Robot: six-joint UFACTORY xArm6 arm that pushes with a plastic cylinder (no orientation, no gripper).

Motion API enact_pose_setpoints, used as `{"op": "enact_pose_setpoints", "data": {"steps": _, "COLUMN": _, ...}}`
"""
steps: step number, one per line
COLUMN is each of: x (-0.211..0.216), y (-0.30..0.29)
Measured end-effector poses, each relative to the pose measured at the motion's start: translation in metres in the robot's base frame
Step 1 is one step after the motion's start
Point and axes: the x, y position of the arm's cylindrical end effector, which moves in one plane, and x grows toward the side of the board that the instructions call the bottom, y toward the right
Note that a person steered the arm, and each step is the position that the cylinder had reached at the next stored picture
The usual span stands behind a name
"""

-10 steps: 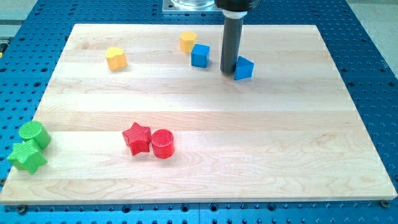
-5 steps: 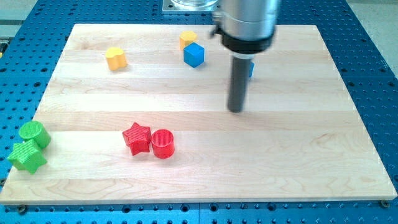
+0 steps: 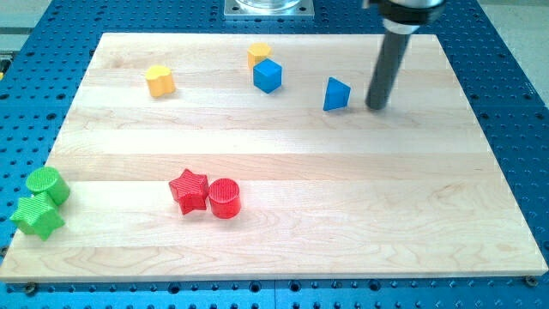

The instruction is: Slide the blue blocks below the yellow hexagon

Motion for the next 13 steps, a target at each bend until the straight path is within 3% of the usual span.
{"op": "enact_pose_setpoints", "data": {"steps": 2, "x": 0.0, "y": -0.037}}
{"op": "enact_pose_setpoints", "data": {"steps": 3, "x": 0.003, "y": -0.092}}
{"op": "enact_pose_setpoints", "data": {"steps": 4, "x": 0.03, "y": -0.094}}
{"op": "enact_pose_setpoints", "data": {"steps": 5, "x": 0.035, "y": -0.041}}
{"op": "enact_pose_setpoints", "data": {"steps": 6, "x": 0.003, "y": -0.052}}
{"op": "enact_pose_setpoints", "data": {"steps": 9, "x": -0.024, "y": -0.077}}
{"op": "enact_pose_setpoints", "data": {"steps": 12, "x": 0.014, "y": -0.13}}
{"op": "enact_pose_setpoints", "data": {"steps": 13, "x": 0.059, "y": -0.128}}
